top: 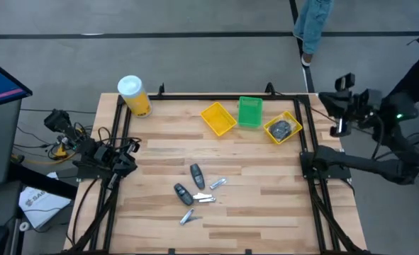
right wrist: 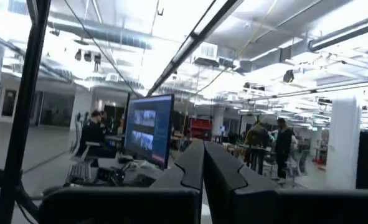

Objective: Pick & Place Travel size toiletries
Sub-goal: Put the black deodorant into the left yellow basket

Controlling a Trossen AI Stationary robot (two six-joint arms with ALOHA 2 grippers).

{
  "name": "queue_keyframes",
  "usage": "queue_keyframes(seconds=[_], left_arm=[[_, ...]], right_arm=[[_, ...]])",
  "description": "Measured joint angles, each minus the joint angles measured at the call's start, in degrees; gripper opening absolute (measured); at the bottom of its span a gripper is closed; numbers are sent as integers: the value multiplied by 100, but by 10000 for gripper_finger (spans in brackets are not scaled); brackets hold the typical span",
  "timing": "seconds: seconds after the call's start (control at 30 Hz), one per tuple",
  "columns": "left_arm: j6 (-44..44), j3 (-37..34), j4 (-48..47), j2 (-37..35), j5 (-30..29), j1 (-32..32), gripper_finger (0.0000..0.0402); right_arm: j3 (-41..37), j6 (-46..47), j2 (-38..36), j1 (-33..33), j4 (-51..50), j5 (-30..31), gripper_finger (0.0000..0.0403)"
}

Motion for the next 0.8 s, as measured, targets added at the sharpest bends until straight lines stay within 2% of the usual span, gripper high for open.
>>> queue_keyframes(seconds=[0.2,0.47,0.7,0.8], left_arm=[[-1,2,31,1,-115,0,0],[-3,0,82,-2,-547,0,0],[-3,2,293,1,-585,0,0],[-43,2,738,1,-585,0,0]], right_arm=[[-1292,520,-684,0,891,82,0],[-2603,1261,-1545,0,1410,101,0],[-3096,1281,-2264,-2,1659,378,0],[-3137,1277,-2439,-2,1705,398,0]])
